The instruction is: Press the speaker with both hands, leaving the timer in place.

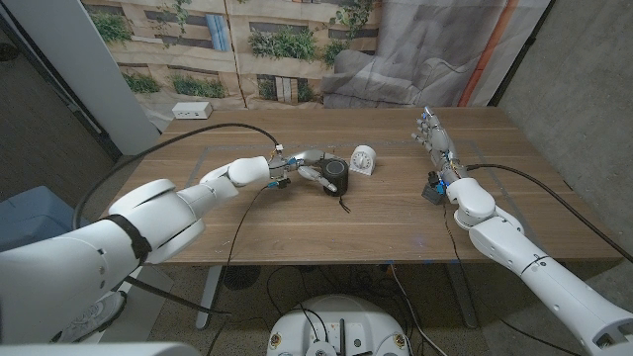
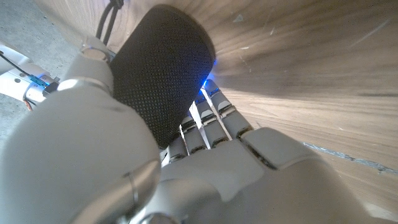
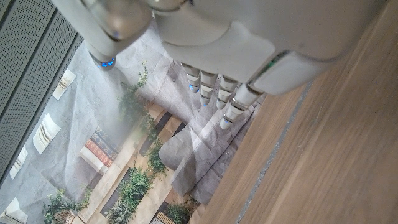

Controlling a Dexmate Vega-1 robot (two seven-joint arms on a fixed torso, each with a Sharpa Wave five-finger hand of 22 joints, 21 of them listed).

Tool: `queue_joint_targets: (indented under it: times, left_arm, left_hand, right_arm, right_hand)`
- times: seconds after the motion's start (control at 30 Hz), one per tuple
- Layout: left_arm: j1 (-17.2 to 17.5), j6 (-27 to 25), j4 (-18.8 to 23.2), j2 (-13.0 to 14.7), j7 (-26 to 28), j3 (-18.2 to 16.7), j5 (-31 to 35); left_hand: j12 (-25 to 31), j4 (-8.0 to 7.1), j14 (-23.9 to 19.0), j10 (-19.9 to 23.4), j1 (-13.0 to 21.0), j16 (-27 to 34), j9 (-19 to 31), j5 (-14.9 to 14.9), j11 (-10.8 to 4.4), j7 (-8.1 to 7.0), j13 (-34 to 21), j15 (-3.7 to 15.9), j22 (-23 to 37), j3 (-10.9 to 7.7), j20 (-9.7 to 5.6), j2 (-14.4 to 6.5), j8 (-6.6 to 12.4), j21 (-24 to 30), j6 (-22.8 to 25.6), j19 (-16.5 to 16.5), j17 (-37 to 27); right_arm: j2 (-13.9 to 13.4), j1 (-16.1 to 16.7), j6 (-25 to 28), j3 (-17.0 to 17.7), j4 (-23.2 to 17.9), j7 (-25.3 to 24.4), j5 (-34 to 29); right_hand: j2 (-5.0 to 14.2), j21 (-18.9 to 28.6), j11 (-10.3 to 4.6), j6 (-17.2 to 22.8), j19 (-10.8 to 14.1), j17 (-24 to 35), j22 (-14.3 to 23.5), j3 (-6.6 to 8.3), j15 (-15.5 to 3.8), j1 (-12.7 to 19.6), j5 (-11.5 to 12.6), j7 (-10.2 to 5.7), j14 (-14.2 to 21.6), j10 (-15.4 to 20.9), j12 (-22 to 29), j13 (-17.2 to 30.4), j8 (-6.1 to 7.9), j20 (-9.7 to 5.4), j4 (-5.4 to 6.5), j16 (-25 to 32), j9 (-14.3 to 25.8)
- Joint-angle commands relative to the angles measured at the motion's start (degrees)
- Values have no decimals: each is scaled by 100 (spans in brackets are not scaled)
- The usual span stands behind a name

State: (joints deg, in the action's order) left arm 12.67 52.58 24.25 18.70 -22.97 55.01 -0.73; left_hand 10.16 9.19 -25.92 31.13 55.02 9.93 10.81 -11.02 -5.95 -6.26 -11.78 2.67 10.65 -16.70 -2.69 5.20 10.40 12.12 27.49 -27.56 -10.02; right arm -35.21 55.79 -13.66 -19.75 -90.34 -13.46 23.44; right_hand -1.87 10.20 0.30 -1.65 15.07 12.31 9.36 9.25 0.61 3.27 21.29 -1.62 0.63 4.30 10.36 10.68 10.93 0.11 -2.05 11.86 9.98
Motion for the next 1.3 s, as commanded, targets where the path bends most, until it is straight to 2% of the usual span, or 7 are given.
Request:
queue_joint_targets:
  times: [0.03,0.1,0.43,0.67,0.83,1.03,1.3]
  left_arm:
    - [4,-122,228,149,-464,-85,-31]
    - [9,-167,283,171,-530,-98,-30]
    - [12,-353,459,237,-867,-151,-43]
    - [-6,-419,518,259,-949,-186,-29]
    - [-31,-422,538,270,-942,-207,-4]
    - [-31,-413,618,328,-987,-250,-22]
    - [9,-485,876,490,-910,-344,-4]
  left_hand:
    - [-13,-11,298,-274,77,-30,16,-9,68,24,-3,423,-3,63,-80,-122,22,-39,-191,117,-8]
    - [-7,-14,491,-431,58,-32,12,-2,115,4,4,365,-6,93,-38,-104,25,-67,-321,217,-7]
    - [-10,-25,1167,-1094,-28,-29,-2,26,349,174,32,132,-27,197,30,-53,9,-151,-929,685,-2]
    - [10,-25,1604,-1535,-59,-24,-13,46,454,279,44,-34,-42,246,64,-32,5,-158,-1478,1000,-2]
    - [6,-29,1987,-1926,-98,-23,-23,65,432,335,53,-145,-59,288,72,-1,37,-193,-1802,1350,2]
    - [-11,-48,2578,-2414,-195,-44,-41,87,510,459,86,-290,-88,344,-90,29,74,-239,-2117,1980,16]
    - [-21,-58,2763,-2689,-256,-30,-51,93,534,499,111,-272,-98,369,-179,32,58,-221,-2317,2168,23]
  right_arm:
    - [39,-26,-26,-43,42,55,5]
    - [37,-46,-24,-54,60,85,9]
    - [43,-117,-37,-85,142,180,34]
    - [55,-143,-67,-103,199,225,50]
    - [70,-147,-74,-110,230,223,59]
    - [106,-149,-104,-126,274,223,71]
    - [144,-165,-129,-146,303,215,71]
  right_hand:
    - [60,41,-20,-37,36,13,16,-15,19,33,14,-37,27,-5,36,-3,-7,29,-3,-2,16]
    - [59,42,-20,-37,38,13,16,-17,26,34,14,-42,25,-3,37,-3,-7,36,-5,-3,16]
    - [53,42,-21,-36,38,10,16,-25,34,42,14,-42,23,-10,37,-2,-6,49,-11,-3,16]
    - [50,41,-18,-44,37,10,16,-30,34,46,14,-47,24,-15,37,-2,-9,57,-14,-2,17]
    - [49,42,-21,-48,39,9,17,-34,34,49,15,-49,23,-18,37,-2,-10,57,-17,-1,17]
    - [49,42,-22,-51,39,8,17,-38,40,53,15,-49,26,-19,39,-1,-11,61,-19,0,17]
    - [48,42,-21,-58,39,8,17,-45,38,55,16,-48,23,-19,41,-1,-13,62,-21,0,17]
